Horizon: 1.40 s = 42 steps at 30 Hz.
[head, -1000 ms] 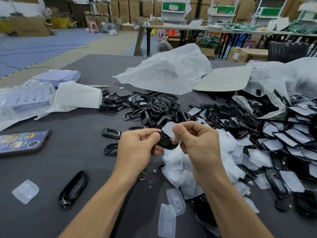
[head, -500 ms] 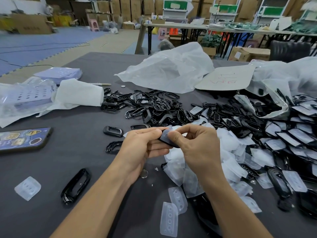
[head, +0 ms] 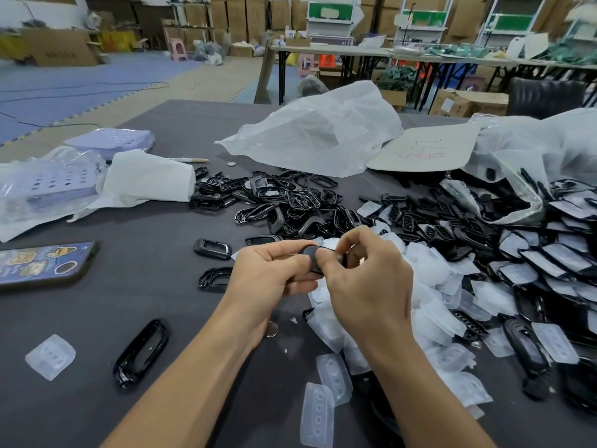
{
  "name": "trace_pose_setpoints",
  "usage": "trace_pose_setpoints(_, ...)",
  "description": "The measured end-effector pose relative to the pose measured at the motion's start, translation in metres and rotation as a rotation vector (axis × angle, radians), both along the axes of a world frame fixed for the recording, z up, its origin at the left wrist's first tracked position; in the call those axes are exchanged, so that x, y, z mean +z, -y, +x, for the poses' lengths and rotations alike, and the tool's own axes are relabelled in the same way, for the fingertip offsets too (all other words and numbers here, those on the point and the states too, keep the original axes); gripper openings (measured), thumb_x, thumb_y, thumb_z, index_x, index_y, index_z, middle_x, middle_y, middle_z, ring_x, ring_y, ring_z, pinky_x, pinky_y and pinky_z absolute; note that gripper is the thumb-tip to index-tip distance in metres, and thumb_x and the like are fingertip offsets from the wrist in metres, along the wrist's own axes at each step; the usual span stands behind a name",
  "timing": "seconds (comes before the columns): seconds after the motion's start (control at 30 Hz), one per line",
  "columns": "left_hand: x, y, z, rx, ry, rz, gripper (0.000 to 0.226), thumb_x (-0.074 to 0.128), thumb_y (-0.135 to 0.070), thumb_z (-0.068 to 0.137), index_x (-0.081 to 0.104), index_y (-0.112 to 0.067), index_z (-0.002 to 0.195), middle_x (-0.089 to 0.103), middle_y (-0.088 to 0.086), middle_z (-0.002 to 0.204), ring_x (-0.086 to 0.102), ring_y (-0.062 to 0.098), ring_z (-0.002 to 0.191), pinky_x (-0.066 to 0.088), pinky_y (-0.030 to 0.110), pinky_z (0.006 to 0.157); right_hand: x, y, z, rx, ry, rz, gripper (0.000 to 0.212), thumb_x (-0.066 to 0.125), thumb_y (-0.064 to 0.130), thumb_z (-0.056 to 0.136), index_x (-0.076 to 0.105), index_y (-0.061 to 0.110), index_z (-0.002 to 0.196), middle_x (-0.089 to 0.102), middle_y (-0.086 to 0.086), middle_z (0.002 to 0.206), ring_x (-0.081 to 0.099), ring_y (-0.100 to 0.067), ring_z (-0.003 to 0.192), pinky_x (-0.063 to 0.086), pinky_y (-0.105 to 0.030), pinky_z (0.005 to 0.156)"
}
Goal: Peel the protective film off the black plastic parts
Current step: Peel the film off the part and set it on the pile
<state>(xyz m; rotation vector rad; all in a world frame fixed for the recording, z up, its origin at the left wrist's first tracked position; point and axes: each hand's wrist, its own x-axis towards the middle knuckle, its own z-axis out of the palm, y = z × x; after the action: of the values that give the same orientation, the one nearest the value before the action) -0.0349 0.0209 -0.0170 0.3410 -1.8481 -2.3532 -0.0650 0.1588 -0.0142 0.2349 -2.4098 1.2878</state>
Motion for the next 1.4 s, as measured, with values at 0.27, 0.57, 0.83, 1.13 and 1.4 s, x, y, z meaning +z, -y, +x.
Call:
trace_pose_setpoints(0.27, 0.004, 0.002, -0.001, -0.024, -0.027, 0.071, 0.033, 0.062, 0.008, 0.080, 0.084, -0.012, 0.093, 0.080, 0.018, 0.095, 0.079, 0.027, 0.084, 0.063, 0.028, 0.068, 0.000, -0.007, -0.010, 0.172, 0.188, -0.311, 0.014, 0.080, 0.021, 0.085, 0.071, 0.023, 0.074, 0.072, 0.006, 0.069, 0.068, -0.013, 0.067, 0.058, -0.034, 0.069)
trace_pose_setpoints(0.57, 0.004, 0.002, 0.002, 0.053, -0.023, -0.089, 0.020, 0.069, 0.000, 0.092, 0.083, -0.012, 0.083, 0.079, 0.016, 0.083, 0.076, 0.019, 0.069, 0.058, 0.022, 0.059, 0.001, -0.009, -0.010, 0.232, 0.197, -0.378, 0.013, 0.082, 0.019, 0.083, 0.074, 0.022, 0.073, 0.071, 0.003, 0.065, 0.058, -0.005, 0.055, 0.047, -0.022, 0.058)
trace_pose_setpoints(0.83, 0.007, 0.002, 0.001, 0.101, 0.020, -0.076, 0.024, 0.072, 0.002, 0.090, 0.084, -0.013, 0.076, 0.078, 0.015, 0.077, 0.075, 0.017, 0.062, 0.057, 0.020, 0.055, 0.003, -0.008, -0.010, 0.326, 0.224, -0.413, 0.014, 0.078, 0.013, 0.085, 0.076, 0.024, 0.077, 0.069, 0.004, 0.063, 0.057, -0.009, 0.054, 0.046, -0.024, 0.055)
trace_pose_setpoints(1.13, 0.007, 0.000, 0.001, 0.187, -0.006, -0.117, 0.034, 0.071, 0.010, 0.087, 0.082, -0.015, 0.067, 0.076, 0.014, 0.067, 0.073, 0.020, 0.054, 0.054, 0.021, 0.049, 0.003, -0.005, -0.009, 0.321, 0.282, -0.523, 0.030, 0.071, -0.007, 0.086, 0.077, 0.018, 0.071, 0.069, -0.004, 0.060, 0.059, -0.017, 0.046, 0.046, -0.026, 0.044)
trace_pose_setpoints(1.4, 0.000, -0.001, 0.002, 0.184, -0.056, -0.303, 0.026, 0.071, -0.001, 0.088, 0.084, -0.023, 0.082, 0.077, 0.009, 0.070, 0.072, 0.020, 0.057, 0.061, 0.031, 0.059, 0.003, -0.006, -0.010, 0.295, 0.267, -0.501, 0.030, 0.071, -0.006, 0.084, 0.078, 0.022, 0.074, 0.073, -0.004, 0.064, 0.061, -0.016, 0.047, 0.047, -0.023, 0.048)
